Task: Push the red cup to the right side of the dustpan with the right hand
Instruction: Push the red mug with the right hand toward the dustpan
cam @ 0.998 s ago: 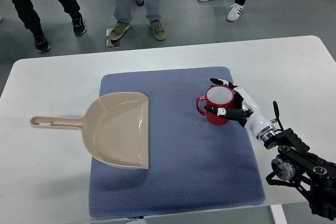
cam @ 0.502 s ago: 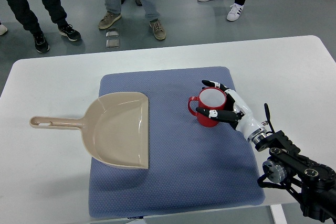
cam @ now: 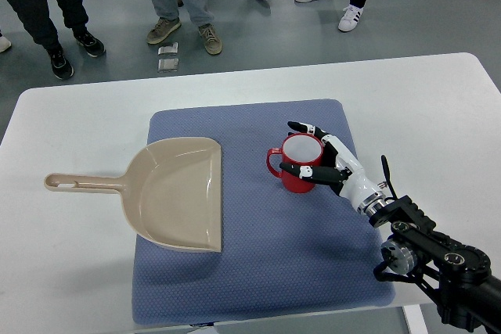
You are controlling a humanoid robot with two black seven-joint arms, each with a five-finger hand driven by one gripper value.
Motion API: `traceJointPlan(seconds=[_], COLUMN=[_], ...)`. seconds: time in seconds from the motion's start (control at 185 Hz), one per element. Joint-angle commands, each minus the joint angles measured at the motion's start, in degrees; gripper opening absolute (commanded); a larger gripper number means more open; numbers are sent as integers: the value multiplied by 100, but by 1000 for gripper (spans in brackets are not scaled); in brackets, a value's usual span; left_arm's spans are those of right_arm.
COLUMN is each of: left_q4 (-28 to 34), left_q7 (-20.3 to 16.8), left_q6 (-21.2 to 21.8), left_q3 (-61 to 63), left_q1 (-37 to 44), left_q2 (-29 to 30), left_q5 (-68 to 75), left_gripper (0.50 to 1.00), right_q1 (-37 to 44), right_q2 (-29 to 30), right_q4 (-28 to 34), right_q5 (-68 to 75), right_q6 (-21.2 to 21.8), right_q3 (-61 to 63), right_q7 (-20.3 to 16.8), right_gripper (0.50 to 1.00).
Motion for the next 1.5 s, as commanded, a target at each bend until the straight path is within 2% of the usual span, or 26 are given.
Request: traceJointPlan(seconds=[0.0, 1.041, 1.495], left_q4=[0, 0, 0], left_q7=[0, 0, 0], left_q6=[0, 0, 0], left_q3=[3, 3, 3], left_q1=[0, 0, 0], left_q2=[0, 0, 0], left_q5=[0, 0, 0], left_gripper=[1000, 1000, 1000], right_q1=[2, 107, 125], right_q2=[58, 629, 647], right_q4=[0, 18, 9], right_q5=[0, -167, -176], right_q6=[-8, 71, 45], right_q3=[0, -202, -378], right_q7=[-1, -1, -1], right_gripper=[928, 928, 928])
